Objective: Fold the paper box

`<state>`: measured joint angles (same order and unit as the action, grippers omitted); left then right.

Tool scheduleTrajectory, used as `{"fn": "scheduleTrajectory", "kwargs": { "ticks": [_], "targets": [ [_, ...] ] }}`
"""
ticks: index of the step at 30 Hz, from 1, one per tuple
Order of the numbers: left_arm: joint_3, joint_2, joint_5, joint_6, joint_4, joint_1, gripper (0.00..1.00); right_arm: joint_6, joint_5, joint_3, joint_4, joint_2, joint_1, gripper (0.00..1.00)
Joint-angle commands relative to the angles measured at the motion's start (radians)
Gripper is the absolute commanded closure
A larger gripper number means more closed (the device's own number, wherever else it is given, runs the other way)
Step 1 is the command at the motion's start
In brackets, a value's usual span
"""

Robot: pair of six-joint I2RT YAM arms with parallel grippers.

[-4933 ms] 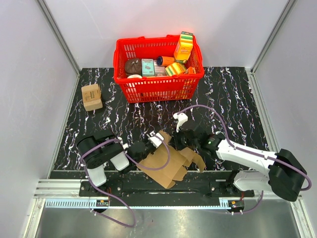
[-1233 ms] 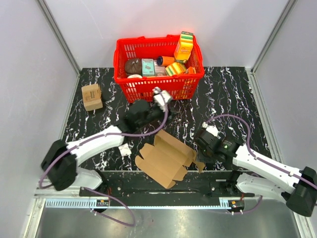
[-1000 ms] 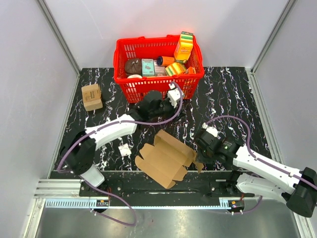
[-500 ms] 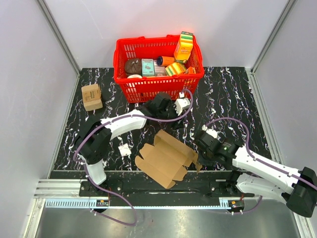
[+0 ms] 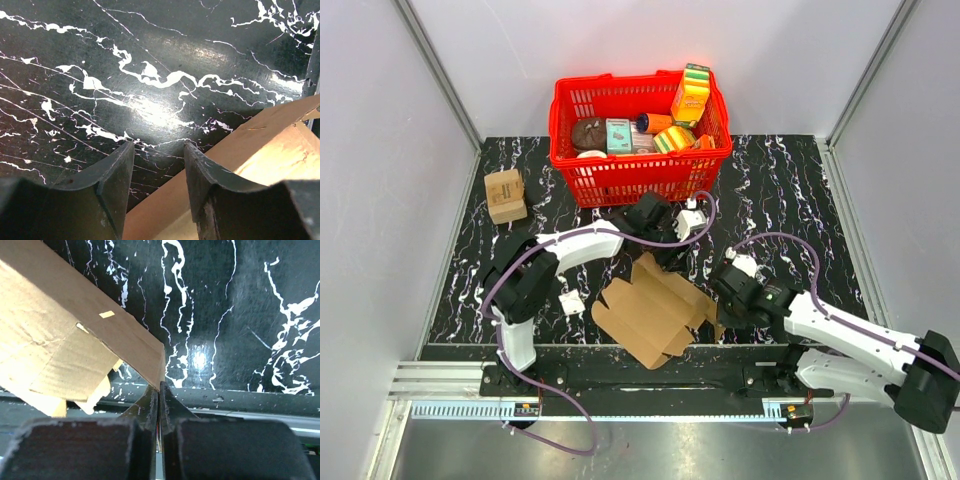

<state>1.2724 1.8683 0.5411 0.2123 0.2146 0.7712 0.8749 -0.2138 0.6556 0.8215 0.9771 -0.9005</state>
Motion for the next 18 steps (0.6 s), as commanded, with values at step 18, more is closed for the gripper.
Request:
{"fn": "scheduleTrajectory", "kwargs": {
  "ticks": [18],
  "targets": [
    [-0.008,-0.032,-0.033,0.015,0.042,-0.021,0.53,-0.407,-0.322,0.205,-0.203,0.236,0.014,0.96]
  ]
}}
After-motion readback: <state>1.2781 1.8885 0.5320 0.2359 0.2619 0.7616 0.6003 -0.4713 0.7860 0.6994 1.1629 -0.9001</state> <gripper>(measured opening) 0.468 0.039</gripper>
